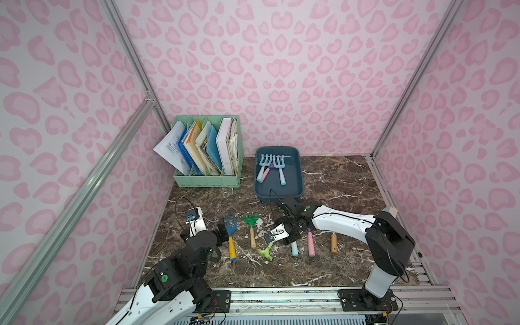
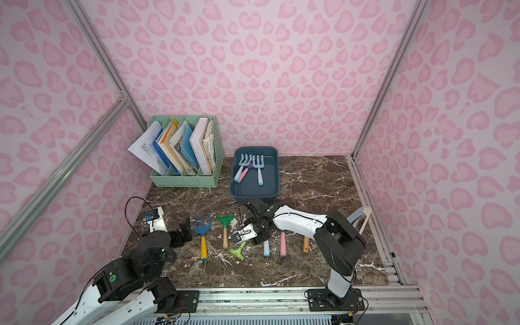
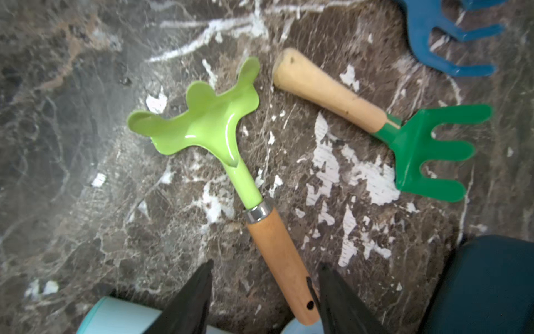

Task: Take the hand rake out of the storage box
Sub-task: Pick up the rake at the center of the board.

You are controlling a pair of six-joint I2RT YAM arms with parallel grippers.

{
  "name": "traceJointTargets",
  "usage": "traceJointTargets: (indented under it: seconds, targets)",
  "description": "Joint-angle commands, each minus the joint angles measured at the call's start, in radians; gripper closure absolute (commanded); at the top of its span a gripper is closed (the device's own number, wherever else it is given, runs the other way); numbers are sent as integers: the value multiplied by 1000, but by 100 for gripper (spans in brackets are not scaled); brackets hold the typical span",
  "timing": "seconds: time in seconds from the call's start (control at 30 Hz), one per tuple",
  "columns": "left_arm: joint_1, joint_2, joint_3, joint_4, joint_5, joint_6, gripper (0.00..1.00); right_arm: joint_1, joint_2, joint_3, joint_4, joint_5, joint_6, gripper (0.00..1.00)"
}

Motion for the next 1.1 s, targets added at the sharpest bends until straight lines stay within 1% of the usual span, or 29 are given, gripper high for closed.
traceJointTargets:
  seconds: [0.0,0.13,0.33,0.47,0.53,0.67,0.7,0.77,0.83,0.93,1.07]
  targets:
    - [2,2,-2,-2,-15,8,2,4,37,27,-22,41,-34,41]
    - [2,25,4,-3,-18,7,2,7,86,59,-31,70,-52,43]
    - [3,28,1,0,-27,5,2,22,104,54,7,93,-79,44]
    - [2,18,-6,2,-28,6,2,40,131,77,-5,96,-94,49]
    - [3,14,-9,2,-30,5,2,54,144,88,-18,100,-95,54]
    - [4,3,-12,2,-33,5,2,69,133,77,-11,101,-94,59]
    - [4,0,-13,1,-33,6,2,76,129,76,-13,102,-89,61]
    - [5,-5,-15,0,-39,5,2,86,132,84,-35,105,-79,69]
    - [5,-11,-17,-2,-42,4,2,90,135,92,-48,108,-67,70]
    - [5,-18,-17,-8,-47,2,2,100,112,72,-45,100,-64,72]
    - [4,-32,-21,-12,-56,0,2,124,55,28,-30,91,-37,83]
